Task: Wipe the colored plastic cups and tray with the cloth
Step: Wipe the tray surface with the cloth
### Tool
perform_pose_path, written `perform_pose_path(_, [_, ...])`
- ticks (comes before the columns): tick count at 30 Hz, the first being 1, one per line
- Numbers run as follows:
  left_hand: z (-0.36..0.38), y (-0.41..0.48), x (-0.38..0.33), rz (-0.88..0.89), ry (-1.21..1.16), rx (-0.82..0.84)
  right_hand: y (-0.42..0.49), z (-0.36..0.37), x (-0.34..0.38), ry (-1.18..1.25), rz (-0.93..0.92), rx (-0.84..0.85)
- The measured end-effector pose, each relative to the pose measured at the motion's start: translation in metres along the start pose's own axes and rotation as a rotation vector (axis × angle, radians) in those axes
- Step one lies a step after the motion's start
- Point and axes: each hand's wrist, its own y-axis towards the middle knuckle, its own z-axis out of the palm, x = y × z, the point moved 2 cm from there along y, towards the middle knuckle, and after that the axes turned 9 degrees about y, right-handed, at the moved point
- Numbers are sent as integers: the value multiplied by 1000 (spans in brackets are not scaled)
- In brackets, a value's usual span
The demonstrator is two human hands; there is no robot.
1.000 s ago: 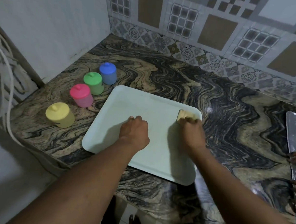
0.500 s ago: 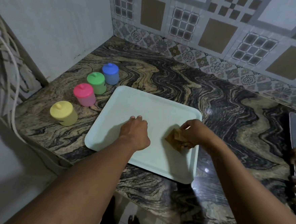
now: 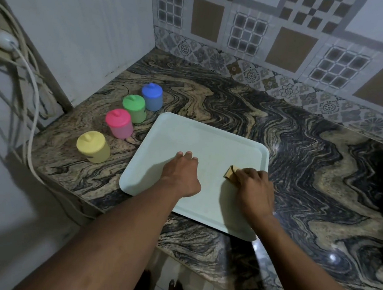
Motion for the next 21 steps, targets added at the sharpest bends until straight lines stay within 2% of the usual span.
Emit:
perform_pose_path(4, [-3,2,4,28,4,33,-35,-7,23,52,-27,10])
perform_pose_path(7, [-8,2,9,60,-7,49,-90,-9,45,210,-159,93])
perform_pose_path(9, [-11,1,12,83,-14,79,-88,-22,44,267,-235,116])
perform_pose_path(13, [-15,13,32,93,-71,162,5,-30,20,428,-33,-92])
perform_pose_path(15, [-16,17,40,103,-91,187,41,-13,19,328,49,-67])
perform_pose_path(18, [-15,21,46,134,-96,204,27,12,37,175,150,-49])
perform_pose_path(21, [-16,25,51,169,-113,185,-23,8,60,182,65,-86])
